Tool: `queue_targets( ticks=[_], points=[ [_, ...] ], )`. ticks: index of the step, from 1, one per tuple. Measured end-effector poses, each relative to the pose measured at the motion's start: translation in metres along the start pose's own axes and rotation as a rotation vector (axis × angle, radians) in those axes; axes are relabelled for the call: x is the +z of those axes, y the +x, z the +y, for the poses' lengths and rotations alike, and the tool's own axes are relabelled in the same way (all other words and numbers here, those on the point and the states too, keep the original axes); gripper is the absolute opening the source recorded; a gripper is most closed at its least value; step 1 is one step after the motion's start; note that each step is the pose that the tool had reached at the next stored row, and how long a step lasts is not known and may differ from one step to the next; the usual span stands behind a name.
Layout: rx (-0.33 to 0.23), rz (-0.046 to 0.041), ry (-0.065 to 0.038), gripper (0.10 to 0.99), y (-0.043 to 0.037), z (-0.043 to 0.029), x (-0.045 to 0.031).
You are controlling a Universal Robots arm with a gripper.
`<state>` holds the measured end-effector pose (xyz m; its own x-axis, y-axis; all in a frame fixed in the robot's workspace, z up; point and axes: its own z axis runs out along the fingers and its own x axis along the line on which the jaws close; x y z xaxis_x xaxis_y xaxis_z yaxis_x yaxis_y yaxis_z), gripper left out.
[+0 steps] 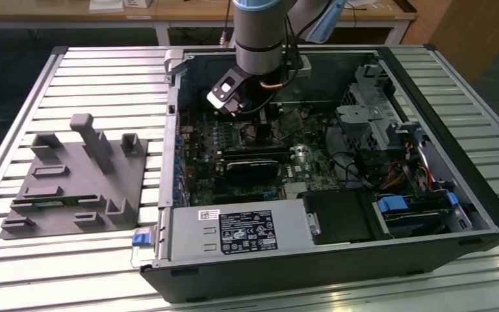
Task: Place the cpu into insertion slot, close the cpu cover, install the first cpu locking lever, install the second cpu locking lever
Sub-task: 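Place the cpu into insertion slot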
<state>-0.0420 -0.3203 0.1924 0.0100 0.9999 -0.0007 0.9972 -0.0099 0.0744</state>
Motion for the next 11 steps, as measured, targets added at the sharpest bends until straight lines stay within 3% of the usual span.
queue_targets(
  ticks=[9,10,11],
  points=[
    [0.000,0.0011,-0.001,0.545,0.0002,0.0000,0.0005],
    [0.000,0.0007,0.000,0.608,0.0001,0.0000,0.0004],
    [0.000,0.0004,0.000,0.608,0.0001,0.0000,0.0003]
  ],
)
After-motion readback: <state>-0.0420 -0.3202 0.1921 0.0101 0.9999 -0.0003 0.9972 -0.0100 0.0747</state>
